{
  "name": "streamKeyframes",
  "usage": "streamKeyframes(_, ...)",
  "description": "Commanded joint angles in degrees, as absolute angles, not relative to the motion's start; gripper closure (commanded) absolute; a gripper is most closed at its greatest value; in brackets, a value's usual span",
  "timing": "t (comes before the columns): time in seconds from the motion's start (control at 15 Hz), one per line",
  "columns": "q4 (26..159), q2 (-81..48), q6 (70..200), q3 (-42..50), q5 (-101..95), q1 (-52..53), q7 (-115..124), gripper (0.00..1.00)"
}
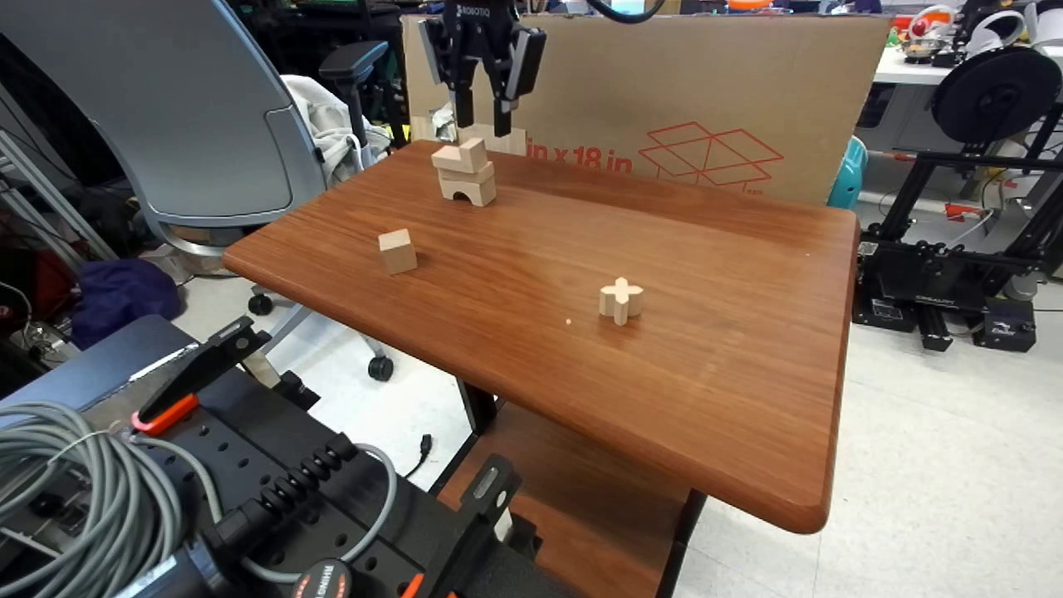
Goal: Stack the L block on top of the other stacked blocks
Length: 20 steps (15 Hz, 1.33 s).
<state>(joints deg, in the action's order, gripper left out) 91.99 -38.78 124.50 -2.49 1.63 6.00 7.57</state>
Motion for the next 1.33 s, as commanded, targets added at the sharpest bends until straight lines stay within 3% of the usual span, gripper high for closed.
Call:
streamKeyframes(0.0,93.5,-35.3,122.7,-3.0,2.9,5.4,6.7,0.14)
streamKeyframes(0.13,97.4,-31.4,123.9,-2.8,3.4,5.5,7.9,0.01)
streamKeyframes(0.2,101.2,-28.3,125.6,-2.6,3.2,5.9,8.6,0.0)
streamKeyframes(0.73,122.5,-12.7,136.5,-2.7,0.6,6.3,8.9,0.0)
streamKeyframes(1.27,125.5,-13.9,136.3,-2.9,-1.9,6.1,6.6,0.0)
